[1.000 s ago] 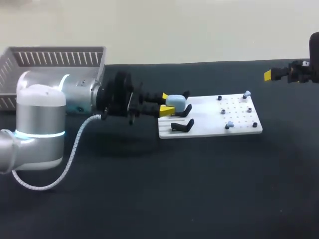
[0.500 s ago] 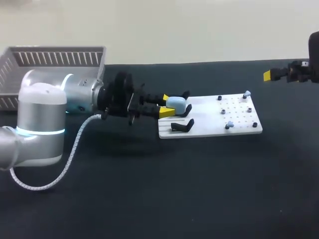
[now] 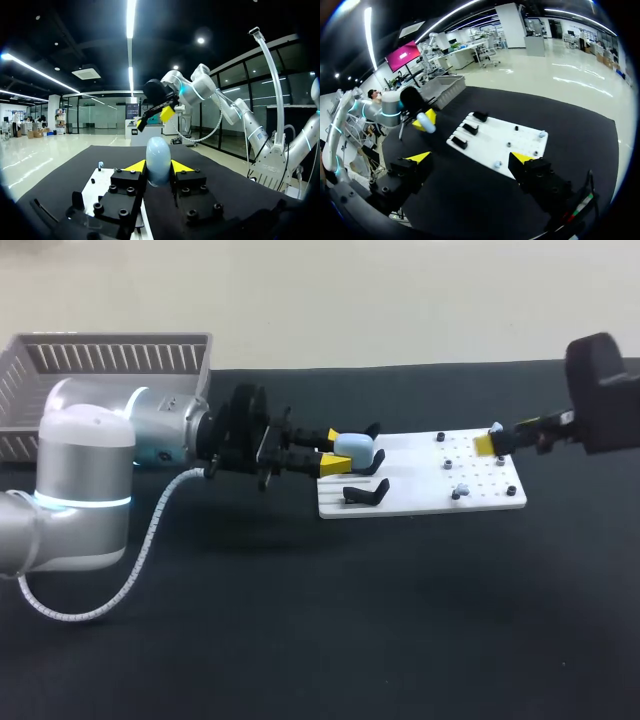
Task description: Pick up each earbud case from the left stands, insert the matching earbuds, close the lid, and place the case in the box.
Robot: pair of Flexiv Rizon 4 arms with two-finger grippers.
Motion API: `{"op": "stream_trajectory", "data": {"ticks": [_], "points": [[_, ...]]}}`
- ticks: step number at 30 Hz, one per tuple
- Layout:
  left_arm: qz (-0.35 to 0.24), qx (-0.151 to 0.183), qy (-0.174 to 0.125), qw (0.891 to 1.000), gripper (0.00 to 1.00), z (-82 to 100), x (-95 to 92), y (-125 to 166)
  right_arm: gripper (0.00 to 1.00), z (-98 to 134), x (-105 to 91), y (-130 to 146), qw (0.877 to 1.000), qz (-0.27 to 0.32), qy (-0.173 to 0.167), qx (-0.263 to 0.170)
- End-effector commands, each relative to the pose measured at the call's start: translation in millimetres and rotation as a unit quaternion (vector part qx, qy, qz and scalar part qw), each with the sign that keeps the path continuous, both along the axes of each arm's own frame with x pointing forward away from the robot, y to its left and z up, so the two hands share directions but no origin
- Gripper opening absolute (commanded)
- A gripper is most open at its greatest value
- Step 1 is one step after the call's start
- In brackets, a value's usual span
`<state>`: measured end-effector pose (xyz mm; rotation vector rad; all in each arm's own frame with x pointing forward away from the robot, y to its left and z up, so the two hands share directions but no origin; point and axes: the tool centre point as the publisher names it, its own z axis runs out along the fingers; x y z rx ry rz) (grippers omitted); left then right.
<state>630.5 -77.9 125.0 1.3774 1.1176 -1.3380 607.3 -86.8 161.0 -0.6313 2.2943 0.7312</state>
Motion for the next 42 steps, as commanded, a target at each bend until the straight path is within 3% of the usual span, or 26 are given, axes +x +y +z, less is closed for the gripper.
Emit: {"op": "stream_trajectory", "data": {"ticks": [1,8,14,27,42], "points": [[0.000,-0.001,-0.001,1.000,0.00,-0.7,0.3,0.0,1.00,1.3,-15.9,23.3,1.000,0.008,0.002,0.002],[0.000,-0.001,-0.001,1.000,0.00,-0.7,0.3,0.0,1.00,1.1,-34.7,63.7,0.999,0.034,0.016,0.013],[0.000,-0.001,-0.001,1.000,0.00,-0.7,0.3,0.0,1.00,2.3,-39.1,93.0,0.998,0.049,0.020,0.024],[0.000,-0.001,-0.001,1.000,0.00,-0.7,0.3,0.0,1.00,-5.8,-17.0,138.4,0.998,0.040,0.041,0.035],[0.000,-0.001,-0.001,1.000,0.00,-0.7,0.3,0.0,1.00,-28.8,10.4,147.3,0.996,0.014,0.073,0.046]]}}
